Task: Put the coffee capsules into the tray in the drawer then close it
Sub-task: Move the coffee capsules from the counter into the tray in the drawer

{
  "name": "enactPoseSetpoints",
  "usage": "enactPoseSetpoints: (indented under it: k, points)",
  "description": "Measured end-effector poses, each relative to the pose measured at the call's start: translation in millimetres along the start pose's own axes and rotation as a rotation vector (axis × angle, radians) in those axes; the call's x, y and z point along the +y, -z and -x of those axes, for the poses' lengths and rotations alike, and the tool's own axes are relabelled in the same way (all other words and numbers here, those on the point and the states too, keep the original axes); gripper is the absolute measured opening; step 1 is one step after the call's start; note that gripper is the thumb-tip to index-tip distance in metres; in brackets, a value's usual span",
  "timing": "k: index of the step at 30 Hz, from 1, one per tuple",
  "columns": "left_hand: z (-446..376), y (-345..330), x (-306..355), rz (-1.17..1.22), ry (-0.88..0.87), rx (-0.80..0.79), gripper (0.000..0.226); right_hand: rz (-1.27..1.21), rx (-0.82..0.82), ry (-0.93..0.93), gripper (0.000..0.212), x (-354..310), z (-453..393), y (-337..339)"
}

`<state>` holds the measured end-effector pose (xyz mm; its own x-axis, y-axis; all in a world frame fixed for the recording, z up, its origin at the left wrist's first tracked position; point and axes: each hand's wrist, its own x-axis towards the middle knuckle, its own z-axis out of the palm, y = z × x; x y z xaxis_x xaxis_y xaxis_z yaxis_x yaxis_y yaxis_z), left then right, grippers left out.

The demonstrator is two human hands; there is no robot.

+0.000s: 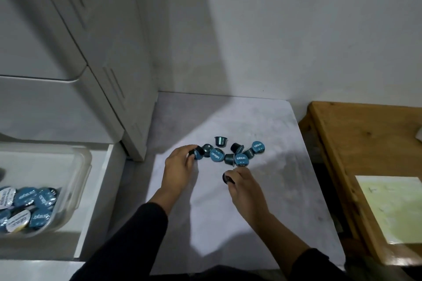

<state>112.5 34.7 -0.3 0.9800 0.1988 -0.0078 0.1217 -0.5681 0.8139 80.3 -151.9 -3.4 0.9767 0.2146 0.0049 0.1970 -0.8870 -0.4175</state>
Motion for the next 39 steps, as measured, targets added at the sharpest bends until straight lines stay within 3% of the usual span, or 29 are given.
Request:
enactPoseSetpoints:
  k: [6, 13, 19, 26, 33, 39]
  points:
    - [6.2, -3.6, 0.8, 0.072, 0.054, 0.078, 0.021, -0.135, -0.024, 0.061, 0.008, -4.7, -2.4, -0.9]
    - [18.8, -1.1, 11.7, 0.189, 0.175, 0.109, 0.021, -0.247, -0.016, -0.037, 0.011, -13.6, -11.9, 1.8]
    - [30.0, -0.6, 15.5, 0.331, 0.294, 0.097, 0.017, -0.262, -0.025, -0.13, 0.021, -13.5, -24.5, 0.0]
    - [36.5, 0.5, 8.9, 0.361, 0.36, 0.07, 0.017, -0.347, -0.078, -0.177, 0.018, -18.8, -19.0, 2.0]
    - [41.7, 4.3, 10.8, 0.404, 0.427, 0.046, 0.02, -0.3, -0.004, -0.145, 0.02, -19.5, -15.2, 1.1]
    - [39.1, 19.1, 18.9, 0.468, 0.393, 0.017, 0.029, -0.585, 0.062, -0.176, 0.02, -27.8, -14.1, 18.1]
